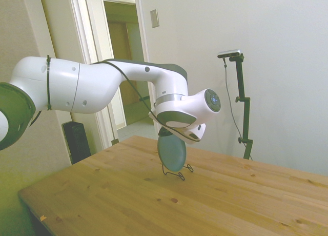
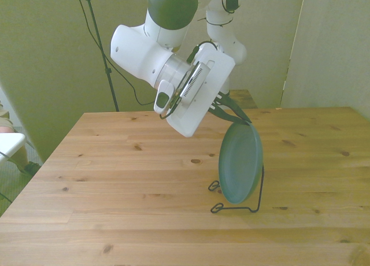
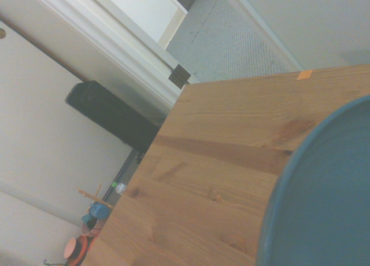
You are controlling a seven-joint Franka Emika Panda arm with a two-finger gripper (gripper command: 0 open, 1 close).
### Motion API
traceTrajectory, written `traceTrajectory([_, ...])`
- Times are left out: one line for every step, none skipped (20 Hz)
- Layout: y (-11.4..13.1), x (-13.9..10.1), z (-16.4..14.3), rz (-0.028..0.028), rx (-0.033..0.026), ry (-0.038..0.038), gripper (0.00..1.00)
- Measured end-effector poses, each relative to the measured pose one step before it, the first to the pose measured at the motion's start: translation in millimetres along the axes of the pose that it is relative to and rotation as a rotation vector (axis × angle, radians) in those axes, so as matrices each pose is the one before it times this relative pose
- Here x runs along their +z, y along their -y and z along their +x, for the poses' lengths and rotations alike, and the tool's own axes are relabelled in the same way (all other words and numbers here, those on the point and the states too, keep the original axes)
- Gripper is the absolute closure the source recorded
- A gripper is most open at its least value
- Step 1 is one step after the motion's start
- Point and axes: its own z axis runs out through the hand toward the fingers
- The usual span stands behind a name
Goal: Load the plate
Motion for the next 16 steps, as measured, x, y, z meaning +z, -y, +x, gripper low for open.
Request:
traceTrajectory([-0.14, 1.02, 0.28, -0.00017, -0.00009, 0.00028, 1.0])
traceTrajectory([-0.09, 1.07, 0.17, 0.00006, -0.00025, 0.00114, 1.0])
traceTrajectory([-0.09, 0.83, 0.12, 0.00008, -0.00022, 0.00104, 1.0])
traceTrajectory([-0.2, 0.62, 0.12, 0.00004, -0.00007, 0.00088, 1.0])
traceTrajectory([-0.38, 0.41, 0.15, -0.00005, 0.00041, 0.00059, 1.0])
traceTrajectory([-0.4, 0.24, 0.15, -0.0001, 0.00043, 0.00034, 1.0])
traceTrajectory([-0.41, 0.25, 0.15, -0.0001, 0.00058, 0.00035, 1.0])
traceTrajectory([-0.4, 0.24, 0.15, -0.0001, 0.00045, 0.00036, 1.0])
traceTrajectory([-0.45, 0.29, 0.17, -0.0001, 0.00065, 0.00041, 1.0])
traceTrajectory([-0.59, 0.37, 0.24, -0.00015, 0.00092, 0.00053, 1.0])
traceTrajectory([-0.78, 0.49, 0.33, -0.0002, 0.00119, 0.00068, 1.0])
traceTrajectory([-0.86, 0.56, 0.44, -0.00026, 0.00122, 0.00075, 1.0])
traceTrajectory([-0.77, 0.52, 0.53, -0.0003, 0.0009, 0.00061, 1.0])
traceTrajectory([-0.75, 0.5, 0.42, -0.00025, 0.00092, 0.00064, 1.0])
traceTrajectory([-0.64, 0.4, 0.26, -0.00016, 0.00095, 0.00055, 1.0])
traceTrajectory([-0.35, 0.22, 0.15, -0.00009, 0.00053, 0.00028, 1.0])
